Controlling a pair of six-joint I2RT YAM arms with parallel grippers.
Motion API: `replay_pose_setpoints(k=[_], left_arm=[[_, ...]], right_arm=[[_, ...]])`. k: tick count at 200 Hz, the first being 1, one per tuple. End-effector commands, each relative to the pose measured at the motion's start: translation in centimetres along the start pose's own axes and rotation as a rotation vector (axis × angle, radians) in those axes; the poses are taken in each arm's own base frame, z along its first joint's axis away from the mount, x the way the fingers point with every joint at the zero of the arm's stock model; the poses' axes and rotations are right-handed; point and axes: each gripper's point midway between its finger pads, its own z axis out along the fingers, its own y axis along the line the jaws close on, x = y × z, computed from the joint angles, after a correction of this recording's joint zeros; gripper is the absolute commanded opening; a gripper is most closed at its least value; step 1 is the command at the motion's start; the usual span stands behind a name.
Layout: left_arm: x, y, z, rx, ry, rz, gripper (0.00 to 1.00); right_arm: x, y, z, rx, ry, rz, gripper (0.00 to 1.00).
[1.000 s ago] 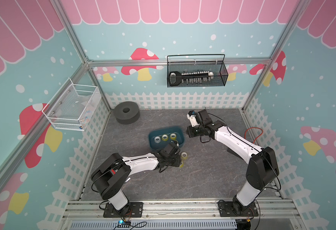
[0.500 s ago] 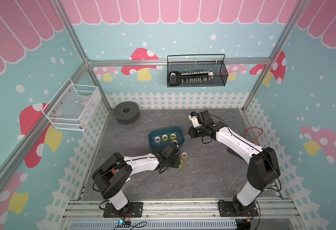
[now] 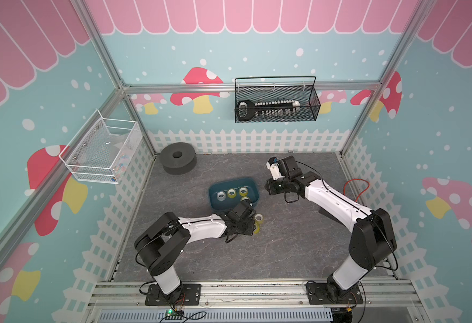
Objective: Put the transparent tape into the storage box
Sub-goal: Pick up the tape from the center of the board, then place the tape in the storage box.
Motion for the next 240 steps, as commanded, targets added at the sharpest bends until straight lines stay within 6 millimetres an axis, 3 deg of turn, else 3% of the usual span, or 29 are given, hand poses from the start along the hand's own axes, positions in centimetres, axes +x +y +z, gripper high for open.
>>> replay_pose_setpoints(k=[1, 34, 75, 99, 120, 153, 204, 238, 240], left_arm=[[-0.5, 0.0, -1.1, -0.024, -0.016, 0.013, 0.0], [-2.7, -0.7, -4.1, -0.035, -0.085, 0.027, 0.0], [-7.3, -1.2, -10.1, -0.049, -0.226, 0.051, 0.0], [-9.8, -0.6, -12.7, -0.021, -0.277, 0.042, 0.0], [-11.5, 1.3, -14.0, -0.017, -0.305, -0.005, 0.0], [-12.8, 3.3, -14.2, -0.074, -0.31, 0.003, 0.0], [-13.4, 6.5, -11.4, -0.172, -0.253, -0.019, 0.0], [-13.6, 9.7, -9.6, -0.179, -0.2, -0.095, 0.0], [-13.6, 9.7, -9.5, -0.179, -0.198, -0.094, 0.0]], right_arm=[[-0.7, 0.1, -1.0, -0.008, -0.034, -0.004, 0.24], [-1.1, 0.1, -1.2, -0.004, -0.046, -0.007, 0.24], [-1.7, -0.1, -1.2, 0.001, -0.053, -0.01, 0.24], [-1.7, -0.4, -0.7, 0.002, -0.039, -0.008, 0.23], [-1.8, -0.7, -0.2, 0.002, -0.033, -0.006, 0.23], [-1.9, -1.4, 1.0, 0.01, -0.011, 0.001, 0.23], [-2.5, -3.1, 3.2, 0.029, 0.021, 0.018, 0.23], [-3.2, -3.7, 4.4, 0.04, 0.023, 0.009, 0.23], [-2.7, -4.0, 5.3, 0.043, 0.042, 0.012, 0.23]])
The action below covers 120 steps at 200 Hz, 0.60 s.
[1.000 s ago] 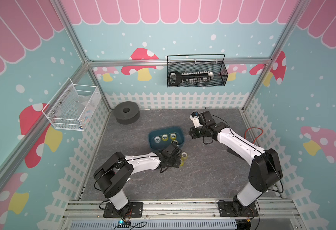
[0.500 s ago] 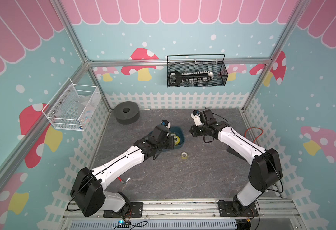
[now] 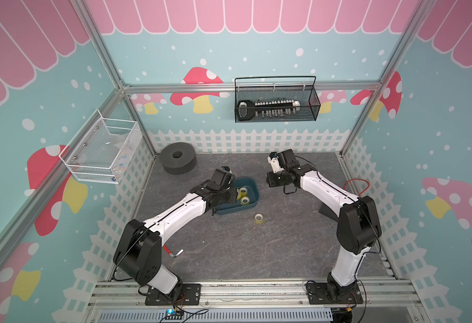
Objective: Put the transparent tape into the storage box
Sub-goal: Place the tape in the storage box.
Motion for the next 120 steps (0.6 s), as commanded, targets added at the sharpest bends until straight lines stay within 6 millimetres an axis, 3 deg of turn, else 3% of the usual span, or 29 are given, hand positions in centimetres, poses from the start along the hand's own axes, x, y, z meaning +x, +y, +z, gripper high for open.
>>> replay_pose_setpoints(k=[1, 59, 120], left_arm=[[-0.9, 1.4, 0.7, -0.011, 0.016, -0.015, 0.0], [0.2, 2.1, 4.7, -0.049, 0.103, 0.021, 0.0], [2.6, 2.7, 5.5, -0.065, 0.162, 0.003, 0.0]], right_arm=[[-0.1, -0.5, 1.4, 0.004, 0.027, -0.014, 0.23], [-1.0, -1.0, 4.2, -0.007, 0.056, -0.004, 0.23], [-0.5, -1.3, 5.4, -0.018, 0.082, 0.016, 0.22]])
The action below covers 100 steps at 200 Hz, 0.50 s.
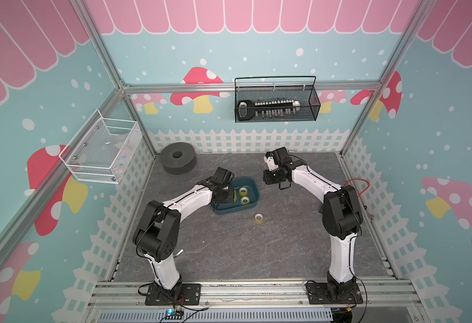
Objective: Put the transparent tape into the storage box
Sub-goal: Place the tape in the storage box.
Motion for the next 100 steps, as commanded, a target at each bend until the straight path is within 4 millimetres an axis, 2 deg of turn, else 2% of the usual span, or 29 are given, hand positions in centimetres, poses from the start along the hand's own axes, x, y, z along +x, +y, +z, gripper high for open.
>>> replay_pose_setpoints(k=[1, 40, 100], left_arm=[[1.0, -0.1, 0.3, 0.006, 0.03, 0.005, 0.0], [2.8, -0.8, 1.9, 0.001, 0.075, 0.028, 0.0], [3.6, -0.7, 2.8, -0.003, 0.085, 0.029, 0.0]], right_arm=[[0.2, 0.0, 0.5, -0.015, 0.021, 0.004, 0.22], [0.4, 0.0, 0.6, -0.015, 0.027, 0.01, 0.22], [0.7, -0.1, 0.6, -0.014, 0.032, 0.013, 0.22]])
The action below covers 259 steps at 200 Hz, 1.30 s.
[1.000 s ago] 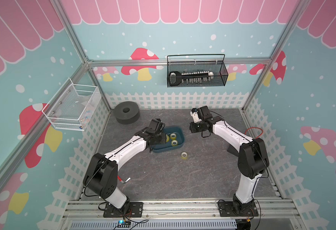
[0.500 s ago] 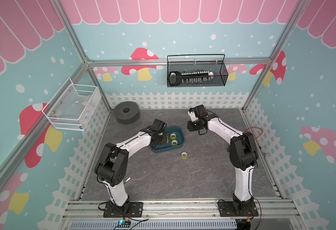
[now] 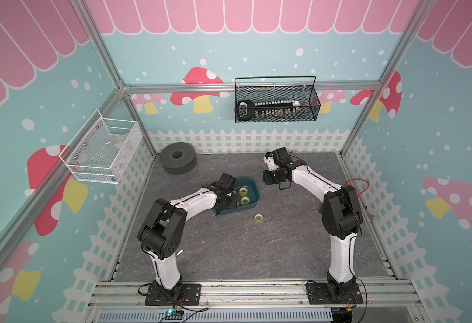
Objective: Put the transparent tape into the storage box
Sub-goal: Place the tape in the storage box.
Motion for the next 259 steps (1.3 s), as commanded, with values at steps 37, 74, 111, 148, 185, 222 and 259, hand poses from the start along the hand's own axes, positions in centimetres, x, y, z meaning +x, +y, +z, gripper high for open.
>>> replay_pose_setpoints(k=[37, 74, 111, 148, 185, 222, 259], left_arm=[[0.1, 0.0, 1.4, -0.001, 0.011, -0.004, 0.0], [0.4, 0.4, 2.1, -0.022, 0.022, -0.008, 0.0], [-0.1, -0.1, 2.4, -0.012, 0.014, -0.009, 0.0], [0.1, -0.2, 2.6, -0.012, 0.021, -0.006, 0.09], [0.2, 0.0, 2.6, -0.015, 0.022, -0.005, 0.2], [0.2, 0.0, 2.3, -0.018, 0.019, -0.004, 0.26], [-0.2, 0.0, 1.8, -0.02, 0.003, -0.004, 0.32]], right_arm=[[0.5, -0.2, 0.6, -0.003, 0.026, 0.01, 0.22], [0.4, -0.2, 0.6, -0.003, 0.025, 0.007, 0.22], [0.6, -0.2, 1.0, -0.005, 0.032, 0.008, 0.22], [0.5, -0.2, 1.0, -0.007, 0.029, 0.006, 0.22], [0.5, -0.4, 1.1, -0.006, 0.033, 0.008, 0.22], [0.5, -0.4, 1.1, -0.009, 0.031, 0.007, 0.22], [0.1, -0.2, 0.9, -0.013, 0.022, 0.005, 0.22]])
